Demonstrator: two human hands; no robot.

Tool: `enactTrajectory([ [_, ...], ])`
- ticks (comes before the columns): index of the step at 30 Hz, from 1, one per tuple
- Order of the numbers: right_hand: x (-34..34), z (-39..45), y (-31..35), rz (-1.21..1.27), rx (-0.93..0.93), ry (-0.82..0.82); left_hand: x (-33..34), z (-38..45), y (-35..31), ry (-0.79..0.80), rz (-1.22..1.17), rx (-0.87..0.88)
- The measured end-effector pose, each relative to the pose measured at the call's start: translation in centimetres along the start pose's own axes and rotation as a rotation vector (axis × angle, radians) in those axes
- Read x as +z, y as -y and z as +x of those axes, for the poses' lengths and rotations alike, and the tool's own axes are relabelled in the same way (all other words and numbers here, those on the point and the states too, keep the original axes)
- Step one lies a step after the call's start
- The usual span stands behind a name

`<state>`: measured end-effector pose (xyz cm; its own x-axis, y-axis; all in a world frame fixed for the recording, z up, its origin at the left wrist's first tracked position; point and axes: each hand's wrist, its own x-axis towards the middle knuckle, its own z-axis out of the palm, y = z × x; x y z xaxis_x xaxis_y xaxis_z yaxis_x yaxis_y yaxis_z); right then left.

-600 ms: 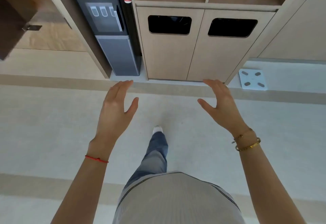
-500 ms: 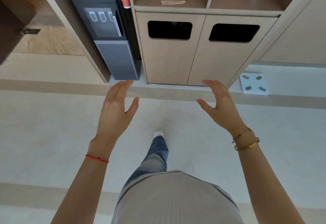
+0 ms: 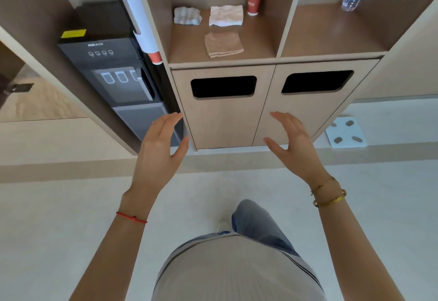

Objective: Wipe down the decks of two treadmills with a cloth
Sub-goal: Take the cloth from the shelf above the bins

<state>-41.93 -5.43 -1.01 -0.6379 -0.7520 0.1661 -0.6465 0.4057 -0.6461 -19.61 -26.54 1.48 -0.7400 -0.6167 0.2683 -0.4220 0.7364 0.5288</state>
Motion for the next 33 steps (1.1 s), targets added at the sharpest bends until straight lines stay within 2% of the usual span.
enactTrajectory([
  [9,2.5,12.8,-3.3,-0.031,0.016,0.027,3.8,13.1,4.0,-0.004,-0.011,0.025],
  [21,4.5,38.6,-8.2,-0.024,-0.035,0.090,11.3,34.5,8.3,-0.040,0.042,-0.052],
  [26,7.5,46.3,-9.5,-0.075,0.036,0.167,14.6,39.1,10.6,0.039,0.063,-0.179],
  [33,11.0,51.0,-11.1,-0.187,0.186,0.287,18.1,42.0,13.6,0.149,0.156,-0.218],
])
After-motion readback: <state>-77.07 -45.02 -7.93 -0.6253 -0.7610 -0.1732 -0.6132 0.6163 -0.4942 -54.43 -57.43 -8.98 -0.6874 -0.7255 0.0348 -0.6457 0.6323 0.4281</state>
